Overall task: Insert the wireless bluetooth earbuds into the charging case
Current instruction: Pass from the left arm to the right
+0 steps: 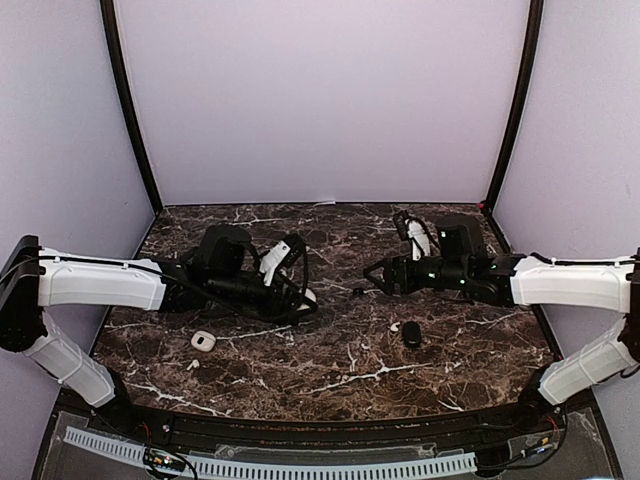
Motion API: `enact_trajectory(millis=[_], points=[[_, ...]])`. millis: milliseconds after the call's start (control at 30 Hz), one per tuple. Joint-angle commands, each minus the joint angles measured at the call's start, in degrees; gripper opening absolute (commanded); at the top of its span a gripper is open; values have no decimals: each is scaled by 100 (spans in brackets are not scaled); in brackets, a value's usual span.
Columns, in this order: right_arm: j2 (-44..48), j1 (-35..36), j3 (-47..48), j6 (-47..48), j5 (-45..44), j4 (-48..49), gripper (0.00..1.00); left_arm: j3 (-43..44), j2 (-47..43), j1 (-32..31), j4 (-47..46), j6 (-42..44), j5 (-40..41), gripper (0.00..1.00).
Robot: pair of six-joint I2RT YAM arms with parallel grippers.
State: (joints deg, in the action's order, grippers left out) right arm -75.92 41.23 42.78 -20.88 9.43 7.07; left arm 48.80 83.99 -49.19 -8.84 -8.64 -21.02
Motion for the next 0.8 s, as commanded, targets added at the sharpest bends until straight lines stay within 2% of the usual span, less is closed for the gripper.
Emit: enact_trajectory(millis=[0,300,500,767], points=[[-56,-28,332,-76,96,-261,86,183,-66,-72,49,314,151,45],[-15,-69,420,-302,15,-717,84,300,266,-343,64,581,403,47],[-38,-107,357,-366,704,-840,82,330,572,-517,31,794,698,47],[-342,-107,765,-665,1110,-1502,79,222,791,-626,-164,908,990,48]])
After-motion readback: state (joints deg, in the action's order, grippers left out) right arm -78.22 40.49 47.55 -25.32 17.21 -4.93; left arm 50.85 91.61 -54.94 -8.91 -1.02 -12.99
